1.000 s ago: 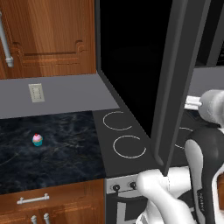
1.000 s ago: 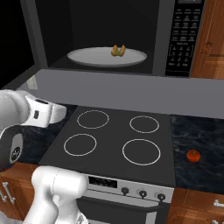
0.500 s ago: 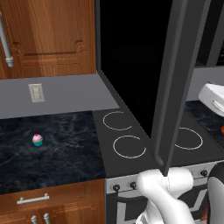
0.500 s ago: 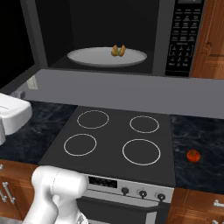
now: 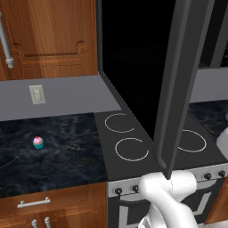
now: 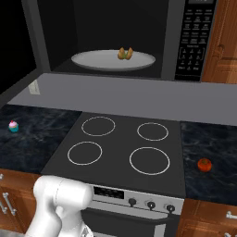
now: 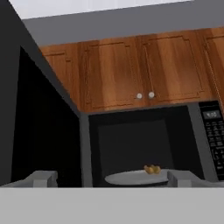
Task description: Close the microwave door.
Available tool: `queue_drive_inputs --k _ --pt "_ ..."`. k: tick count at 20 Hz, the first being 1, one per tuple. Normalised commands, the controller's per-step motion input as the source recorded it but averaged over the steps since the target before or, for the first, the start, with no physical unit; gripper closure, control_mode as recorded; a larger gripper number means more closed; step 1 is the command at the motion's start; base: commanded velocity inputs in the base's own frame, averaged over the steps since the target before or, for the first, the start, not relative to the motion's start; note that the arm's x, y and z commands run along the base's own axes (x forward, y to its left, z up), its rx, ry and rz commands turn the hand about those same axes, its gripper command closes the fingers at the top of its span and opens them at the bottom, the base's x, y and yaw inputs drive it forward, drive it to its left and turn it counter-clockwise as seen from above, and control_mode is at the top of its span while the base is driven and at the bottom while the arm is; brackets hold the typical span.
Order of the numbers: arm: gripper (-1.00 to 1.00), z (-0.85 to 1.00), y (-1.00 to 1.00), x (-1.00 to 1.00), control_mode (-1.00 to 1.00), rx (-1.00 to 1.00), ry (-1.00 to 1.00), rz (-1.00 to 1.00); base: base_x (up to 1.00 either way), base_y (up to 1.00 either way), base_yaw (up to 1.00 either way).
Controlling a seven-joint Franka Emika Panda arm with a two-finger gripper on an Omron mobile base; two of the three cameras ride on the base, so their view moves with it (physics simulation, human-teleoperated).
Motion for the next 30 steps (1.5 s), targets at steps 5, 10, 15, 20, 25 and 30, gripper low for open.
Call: queue_drive_inputs --k 5,10,15,20,25,30 --pt "-1.0 -0.05 0.78 -1.0 -1.0 -0.14 0.0 0.0 0.0 0.0 0.0" --pt "-1.0 -0.12 0.85 -0.36 -1.0 -0.16 0.06 0.0 0.0 0.0 0.0" --pt "-1.0 -0.3 1.0 0.53 -1.0 -0.2 0.25 -0.08 0.0 0.0 0.0" --pt "-1.0 -0.14 0.92 0.55 -1.0 -0.21 0.29 -0.17 0.0 0.0 0.0" --pt "-1.0 0.0 0.5 0.23 -1.0 -0.23 0.05 -0.34 0.0 0.0 0.0" --pt "-1.0 0.0 0.07 0.43 -1.0 -0.22 0.0 -0.39 0.0 0.0 0.0"
